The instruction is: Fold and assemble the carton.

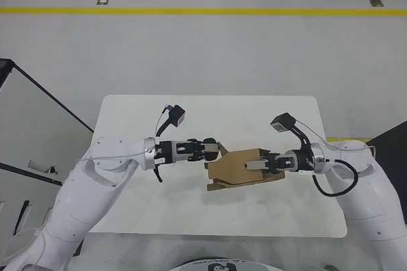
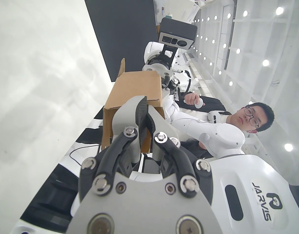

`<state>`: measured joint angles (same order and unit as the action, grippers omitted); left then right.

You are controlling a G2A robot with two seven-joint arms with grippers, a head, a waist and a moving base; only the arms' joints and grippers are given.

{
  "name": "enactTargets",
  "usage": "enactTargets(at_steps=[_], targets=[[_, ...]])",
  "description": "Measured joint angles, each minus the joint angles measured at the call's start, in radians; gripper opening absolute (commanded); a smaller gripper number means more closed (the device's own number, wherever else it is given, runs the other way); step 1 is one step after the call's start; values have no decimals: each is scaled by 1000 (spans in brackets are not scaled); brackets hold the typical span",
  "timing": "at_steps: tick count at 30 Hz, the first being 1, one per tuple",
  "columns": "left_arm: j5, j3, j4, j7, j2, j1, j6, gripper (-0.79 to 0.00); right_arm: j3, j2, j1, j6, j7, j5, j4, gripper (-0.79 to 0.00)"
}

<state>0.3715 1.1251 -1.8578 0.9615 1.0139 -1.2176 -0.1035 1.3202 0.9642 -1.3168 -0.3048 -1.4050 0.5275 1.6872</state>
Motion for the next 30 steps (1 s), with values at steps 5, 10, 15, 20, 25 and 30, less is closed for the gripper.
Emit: enactTargets(at_steps=[5,10,15,20,25,30], targets=[[-3,-5,5,8,1,7,-1,-785,-15,0,12,1,-15,-5,-7,-785],[2,-10,16,8,2,12,2,-785,-28,0,27,0,-19,-7,-18,-785],[9,2,26,-13,2,10,5,-785,-24,1,36,10,19,16,-48,-785],[10,13,25,-20,1,1,7,-785,-21,1,39,16,44,35,-66,-785],[12,20,19,-32,0,-10,9,-785,-19,2,48,23,73,51,-85,-785],[20,14,12,-38,2,-16,15,-785,-19,4,54,36,103,56,-102,-785]])
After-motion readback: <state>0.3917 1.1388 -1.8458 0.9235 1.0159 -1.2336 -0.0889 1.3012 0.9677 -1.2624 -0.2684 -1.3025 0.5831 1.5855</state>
